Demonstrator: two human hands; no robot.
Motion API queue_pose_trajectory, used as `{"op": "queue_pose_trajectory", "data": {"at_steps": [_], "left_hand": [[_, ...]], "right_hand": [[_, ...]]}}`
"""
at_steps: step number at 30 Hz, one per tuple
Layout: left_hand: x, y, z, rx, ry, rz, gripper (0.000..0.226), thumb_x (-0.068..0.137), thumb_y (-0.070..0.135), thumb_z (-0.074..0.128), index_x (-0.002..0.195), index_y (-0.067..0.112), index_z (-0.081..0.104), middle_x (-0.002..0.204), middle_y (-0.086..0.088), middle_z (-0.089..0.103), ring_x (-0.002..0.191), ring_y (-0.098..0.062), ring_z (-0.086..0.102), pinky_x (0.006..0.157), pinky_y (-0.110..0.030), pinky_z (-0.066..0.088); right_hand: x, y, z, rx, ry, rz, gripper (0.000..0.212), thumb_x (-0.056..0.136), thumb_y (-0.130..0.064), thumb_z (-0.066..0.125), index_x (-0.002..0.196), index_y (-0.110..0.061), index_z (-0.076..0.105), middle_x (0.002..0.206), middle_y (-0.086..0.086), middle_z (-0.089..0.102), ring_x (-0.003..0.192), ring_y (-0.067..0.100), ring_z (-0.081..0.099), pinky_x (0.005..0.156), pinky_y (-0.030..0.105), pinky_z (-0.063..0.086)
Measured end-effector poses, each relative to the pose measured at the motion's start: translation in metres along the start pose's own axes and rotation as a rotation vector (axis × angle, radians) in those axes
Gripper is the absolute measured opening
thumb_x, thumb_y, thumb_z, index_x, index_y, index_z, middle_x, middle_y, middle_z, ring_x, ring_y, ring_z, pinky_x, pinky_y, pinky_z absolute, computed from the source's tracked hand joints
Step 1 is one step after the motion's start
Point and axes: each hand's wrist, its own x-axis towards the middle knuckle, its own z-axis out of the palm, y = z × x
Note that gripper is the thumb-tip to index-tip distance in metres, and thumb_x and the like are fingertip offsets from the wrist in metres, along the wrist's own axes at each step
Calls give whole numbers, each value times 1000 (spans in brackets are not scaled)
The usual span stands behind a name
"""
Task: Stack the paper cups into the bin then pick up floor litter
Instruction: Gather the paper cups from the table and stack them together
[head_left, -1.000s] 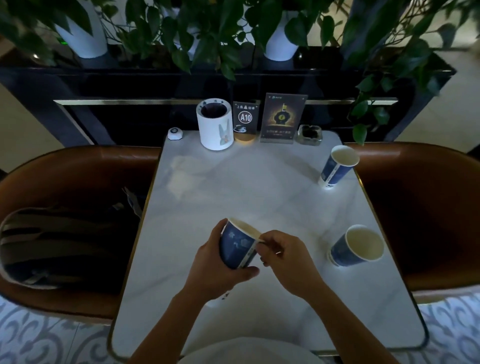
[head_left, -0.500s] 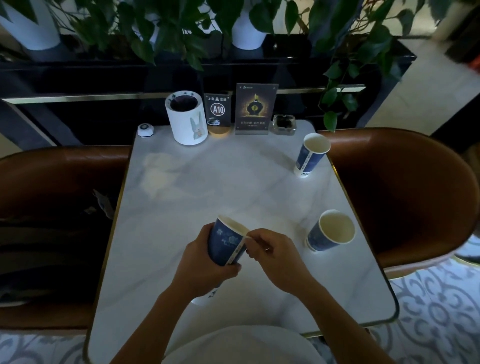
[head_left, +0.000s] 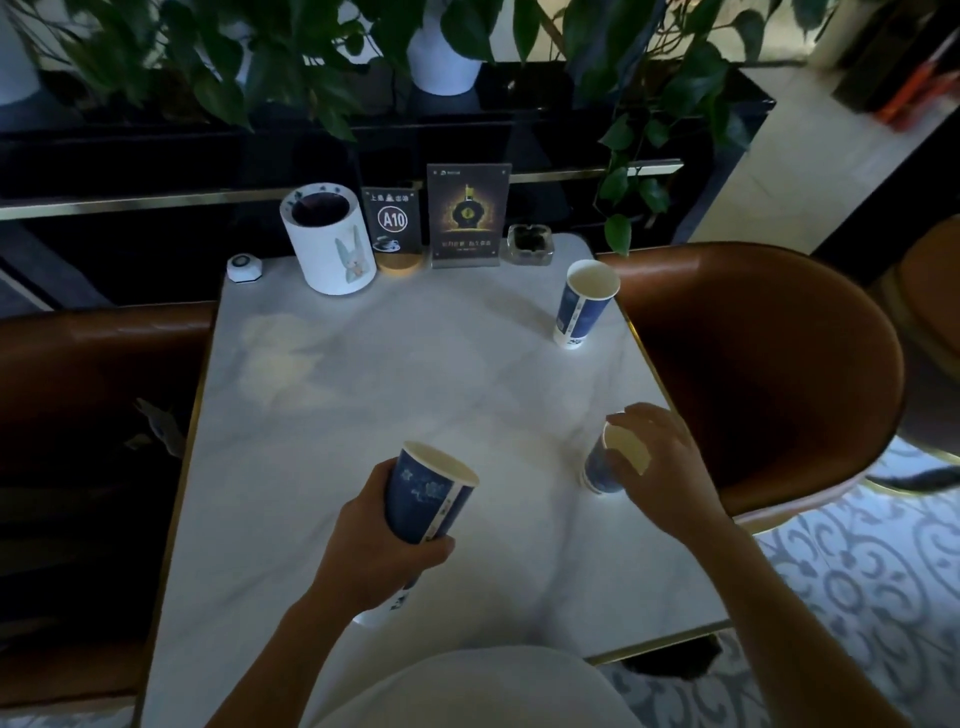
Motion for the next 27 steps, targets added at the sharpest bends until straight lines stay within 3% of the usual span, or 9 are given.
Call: {"op": "queue_pose_trajectory", "data": {"at_steps": [5, 7, 10, 13, 17, 22, 25, 27], "left_hand": [[1, 0, 2, 19, -17, -10, 71, 48, 42, 87, 108, 46, 51, 94, 31, 68, 76, 1, 70, 51, -15, 54], [1, -1, 3, 26, -24, -17, 72, 49, 41, 88, 110, 44, 51, 93, 30, 69, 75, 0, 71, 53, -17, 54], [1, -2, 2, 38, -28, -17, 74, 49, 40, 88, 113, 41, 51, 93, 29, 68, 76, 0, 71, 55, -18, 56], [0, -2, 3, 46, -38, -17, 72, 50, 41, 87, 112, 41, 51, 93, 29, 68, 76, -1, 71, 59, -22, 60], [0, -3, 5, 47, -50, -13, 69, 50, 41, 87, 109, 44, 50, 94, 30, 68, 75, 1, 70, 54, -16, 56], [0, -5, 6, 38, -46, -19, 70, 49, 43, 87, 107, 47, 49, 95, 33, 66, 78, 3, 69, 52, -15, 54], [-1, -6, 7, 33, -41, -21, 71, 48, 44, 87, 107, 49, 48, 95, 33, 67, 77, 3, 70, 52, -14, 53], [-1, -7, 8, 31, -44, -18, 72, 48, 46, 87, 108, 48, 48, 95, 33, 67, 77, 4, 70, 52, -12, 53]], "right_hand": [[7, 28, -2, -104, -261, -52, 75, 72, -40, 80, 137, -23, 45, 151, 5, 35, 138, 27, 31, 110, 49, 32], [12, 39, -4, -116, -373, -94, 84, 71, -40, 80, 141, -24, 37, 155, 4, 27, 142, 27, 25, 113, 46, 26], [19, 47, -9, -113, -402, -116, 86, 71, -24, 82, 142, -27, 33, 154, 5, 29, 140, 27, 30, 110, 41, 32], [29, 47, -10, -110, -455, -71, 82, 73, -17, 79, 140, -32, 34, 152, 10, 32, 138, 32, 32, 110, 48, 34], [45, 40, -11, -244, -612, 1, 84, 70, -20, 77, 143, -26, 35, 143, 3, 40, 128, 30, 39, 105, 42, 37], [49, 27, -13, -229, -602, 43, 86, 68, -27, 81, 142, -25, 37, 138, 1, 45, 121, 30, 47, 99, 41, 42], [47, 26, -6, -194, -589, 80, 87, 67, -28, 82, 141, -25, 37, 137, 4, 46, 119, 28, 49, 92, 29, 41], [49, 30, -6, -210, -572, 92, 87, 66, -32, 83, 140, -26, 38, 136, 5, 47, 118, 24, 51, 80, 12, 35]]}}
